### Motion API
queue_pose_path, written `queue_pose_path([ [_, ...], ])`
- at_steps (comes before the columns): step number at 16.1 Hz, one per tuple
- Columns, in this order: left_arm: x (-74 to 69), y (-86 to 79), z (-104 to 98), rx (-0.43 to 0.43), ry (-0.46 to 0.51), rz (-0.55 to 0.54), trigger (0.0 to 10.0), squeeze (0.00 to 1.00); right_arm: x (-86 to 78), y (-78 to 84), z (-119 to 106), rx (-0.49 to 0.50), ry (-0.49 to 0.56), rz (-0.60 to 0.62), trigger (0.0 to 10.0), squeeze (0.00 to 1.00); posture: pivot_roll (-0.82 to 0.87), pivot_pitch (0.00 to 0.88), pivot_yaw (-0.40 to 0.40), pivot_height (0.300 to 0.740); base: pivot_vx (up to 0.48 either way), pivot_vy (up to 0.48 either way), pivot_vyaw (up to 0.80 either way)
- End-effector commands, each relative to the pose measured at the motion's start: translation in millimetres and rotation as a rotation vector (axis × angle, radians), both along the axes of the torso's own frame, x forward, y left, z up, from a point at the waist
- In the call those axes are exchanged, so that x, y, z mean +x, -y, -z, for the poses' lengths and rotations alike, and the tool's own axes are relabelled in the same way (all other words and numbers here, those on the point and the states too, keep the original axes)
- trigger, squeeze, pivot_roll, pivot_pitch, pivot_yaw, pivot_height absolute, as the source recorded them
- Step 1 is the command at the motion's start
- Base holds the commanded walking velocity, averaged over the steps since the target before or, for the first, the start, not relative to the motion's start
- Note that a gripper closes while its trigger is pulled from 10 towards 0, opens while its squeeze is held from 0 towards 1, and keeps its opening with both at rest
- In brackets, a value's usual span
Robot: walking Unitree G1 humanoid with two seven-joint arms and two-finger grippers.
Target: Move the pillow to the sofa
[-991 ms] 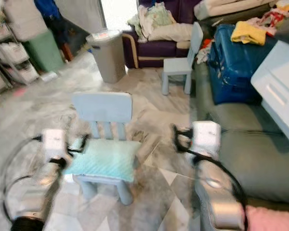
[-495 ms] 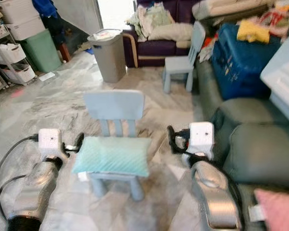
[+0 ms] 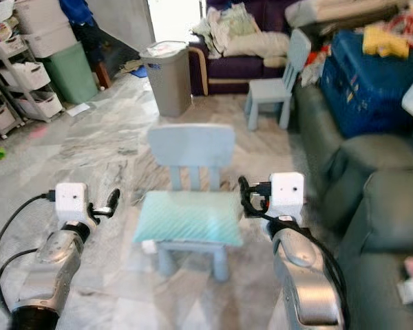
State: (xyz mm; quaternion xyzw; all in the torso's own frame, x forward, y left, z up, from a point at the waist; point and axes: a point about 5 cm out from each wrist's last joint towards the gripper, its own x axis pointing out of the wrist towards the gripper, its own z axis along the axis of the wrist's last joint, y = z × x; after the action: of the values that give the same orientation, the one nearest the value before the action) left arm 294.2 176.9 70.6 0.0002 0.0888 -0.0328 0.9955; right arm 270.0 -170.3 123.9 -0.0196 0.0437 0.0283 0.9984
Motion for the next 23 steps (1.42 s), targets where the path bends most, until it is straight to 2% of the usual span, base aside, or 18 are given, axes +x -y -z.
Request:
queue_pose_path([
  [1,3.0,-4.6,-7.5,0.021,0.034,-0.006,10.0,0.0,2.4,-3.4,-5.8,0.011,0.026,-0.004,10.0,0.0,-0.16,0.0,0.092,0.74,0.0,0.0,0.0],
  [6,5.8,-7.1,-10.0,-0.037,0.042,-0.031,10.0,0.0,1.4,-2.9,-6.3,0.007,0.032,0.003,10.0,0.0,-0.16,0.0,0.095,0.74,0.0,0.0,0.0],
  [14,1.9,-9.0,-6.8,-0.116,0.028,-0.012,10.0,0.0,1.3,-3.4,-7.8,-0.01,0.036,-0.012,10.0,0.0,-0.17,0.0,0.083,0.74,0.0,0.0,0.0],
  [17,1.8,-8.0,-6.4,-0.125,0.025,-0.007,10.0,0.0,1.3,-3.1,-8.0,-0.012,0.037,-0.012,10.0,0.0,-0.17,0.0,0.083,0.74,0.0,0.0,0.0],
  [23,1.3,-7.3,-5.4,-0.131,0.021,0.001,10.0,0.0,1.3,-4.3,-8.3,-0.015,0.039,-0.021,10.0,0.0,-0.17,0.0,0.081,0.74,0.085,0.252,0.0],
])
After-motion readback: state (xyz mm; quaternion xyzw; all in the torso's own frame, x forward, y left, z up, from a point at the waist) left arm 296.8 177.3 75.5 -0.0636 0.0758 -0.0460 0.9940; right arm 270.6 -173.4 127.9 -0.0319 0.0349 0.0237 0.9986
